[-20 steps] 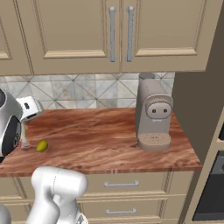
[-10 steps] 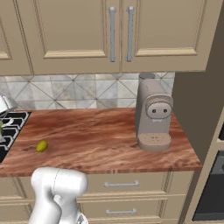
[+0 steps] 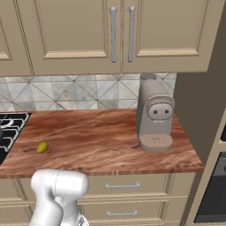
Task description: Place both pans onto different burners. Then place the lemon and the fish on different pans.
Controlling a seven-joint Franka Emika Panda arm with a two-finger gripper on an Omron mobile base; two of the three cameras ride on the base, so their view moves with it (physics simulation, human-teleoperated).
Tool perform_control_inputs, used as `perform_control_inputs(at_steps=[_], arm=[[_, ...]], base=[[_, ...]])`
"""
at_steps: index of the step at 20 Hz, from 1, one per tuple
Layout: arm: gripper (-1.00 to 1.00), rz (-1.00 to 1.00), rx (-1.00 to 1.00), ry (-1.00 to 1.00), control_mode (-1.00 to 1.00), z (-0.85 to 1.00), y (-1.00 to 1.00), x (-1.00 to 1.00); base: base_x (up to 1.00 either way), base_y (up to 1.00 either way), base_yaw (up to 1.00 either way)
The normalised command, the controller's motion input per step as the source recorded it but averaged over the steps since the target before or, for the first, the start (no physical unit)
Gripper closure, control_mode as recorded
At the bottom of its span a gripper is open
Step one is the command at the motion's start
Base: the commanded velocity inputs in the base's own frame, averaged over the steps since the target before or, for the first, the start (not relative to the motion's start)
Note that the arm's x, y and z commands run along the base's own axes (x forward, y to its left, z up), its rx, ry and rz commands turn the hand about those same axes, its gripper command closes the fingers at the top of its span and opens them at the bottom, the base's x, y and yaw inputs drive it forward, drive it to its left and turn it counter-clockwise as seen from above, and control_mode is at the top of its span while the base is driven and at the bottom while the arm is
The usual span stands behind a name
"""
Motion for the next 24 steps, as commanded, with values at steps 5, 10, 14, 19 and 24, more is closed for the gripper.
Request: perform_control_inputs(at_steps=[5, 10, 14, 19, 24], arm=[[1.0, 0.04, 0.0, 0.03, -1.0, 0.0, 0.56, 0.0], [1.0, 0.03, 0.0, 0.11, -1.0, -0.04, 0.48, 0.05], [1.0, 0.04, 0.05, 0.18, -1.0, -0.09, 0.3, 0.25], [1.0, 0.02, 0.01, 0.04, -1.0, -0.18, 0.23, 0.04], [1.0, 0.0, -0.03, 0.0, -1.0, -0.34, 0.21, 0.01]], base=[[0.0, 0.0, 0.0], [0.0, 0.0, 0.0], [0.0, 0.0, 0.0], [0.0, 0.0, 0.0], [0.0, 0.0, 0.0]])
